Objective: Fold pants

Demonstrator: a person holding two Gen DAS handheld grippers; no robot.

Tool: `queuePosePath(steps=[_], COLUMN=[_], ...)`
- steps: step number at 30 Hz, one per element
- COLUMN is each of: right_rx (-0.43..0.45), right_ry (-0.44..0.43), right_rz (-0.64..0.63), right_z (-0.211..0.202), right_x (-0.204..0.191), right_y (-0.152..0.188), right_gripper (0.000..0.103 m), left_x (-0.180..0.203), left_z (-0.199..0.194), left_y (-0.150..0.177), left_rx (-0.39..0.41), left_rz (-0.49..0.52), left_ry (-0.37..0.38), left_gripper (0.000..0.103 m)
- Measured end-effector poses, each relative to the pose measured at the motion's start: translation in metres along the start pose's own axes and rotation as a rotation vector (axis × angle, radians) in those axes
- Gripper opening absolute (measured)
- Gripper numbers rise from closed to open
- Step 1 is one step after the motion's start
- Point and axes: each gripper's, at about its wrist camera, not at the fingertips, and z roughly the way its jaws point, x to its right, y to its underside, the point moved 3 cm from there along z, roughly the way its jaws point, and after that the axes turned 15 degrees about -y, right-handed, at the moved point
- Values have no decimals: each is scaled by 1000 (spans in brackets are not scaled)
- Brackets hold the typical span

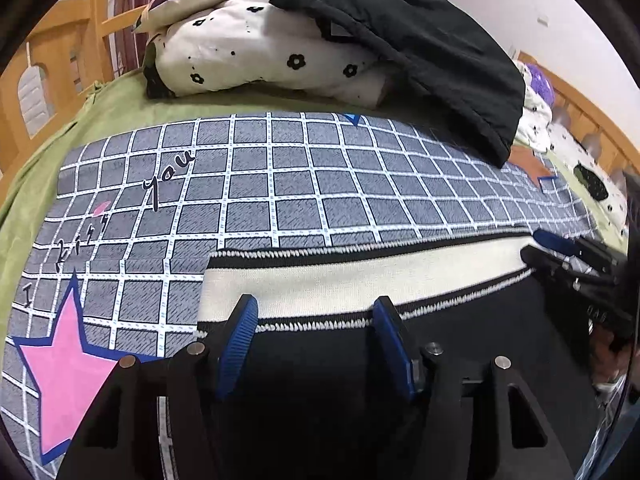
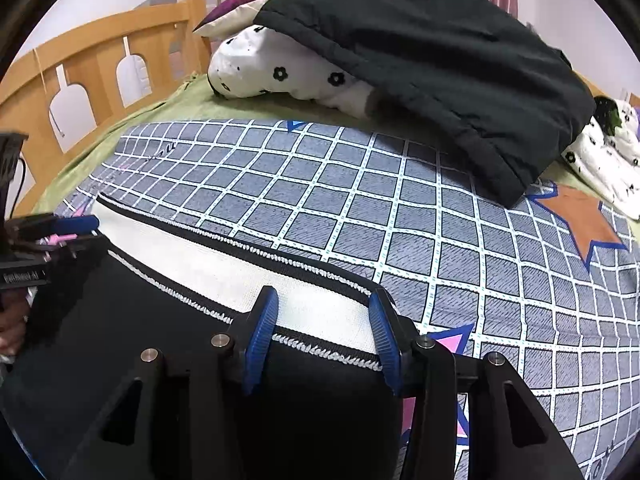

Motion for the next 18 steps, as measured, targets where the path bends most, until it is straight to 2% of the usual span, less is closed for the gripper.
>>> queuePosePath(steps=[3,4,6,10,11,14,18], right_rx=[5,5,-3,-43,-48,-85,-139], right_ry=[7,6,15,3,6,8,51], right_rz=[-3,-1,9,67,71,37,-26], right_z=[2,1,-1,-12,-18,-40,-65], right_x=[-1,-1,-1,1,-1,-14,-34], right_y=[1,2,1,4,6,24,56], right_gripper=[47,48,56,58,58,58,58], left_x=[0,1,2,0,-1,-2,10], left_z=[0,-1,-8,-30,-36,-52,-88], left_y=[7,8,13,30,36,65,109], left_rx=[23,21,-2,-12,-20,-112,-75], left_rz=[7,18,33,49,55,45,155], left_ry=[-10,-17,-26,-43,-39,73,70], left_gripper=[58,59,59,60,60,60,60])
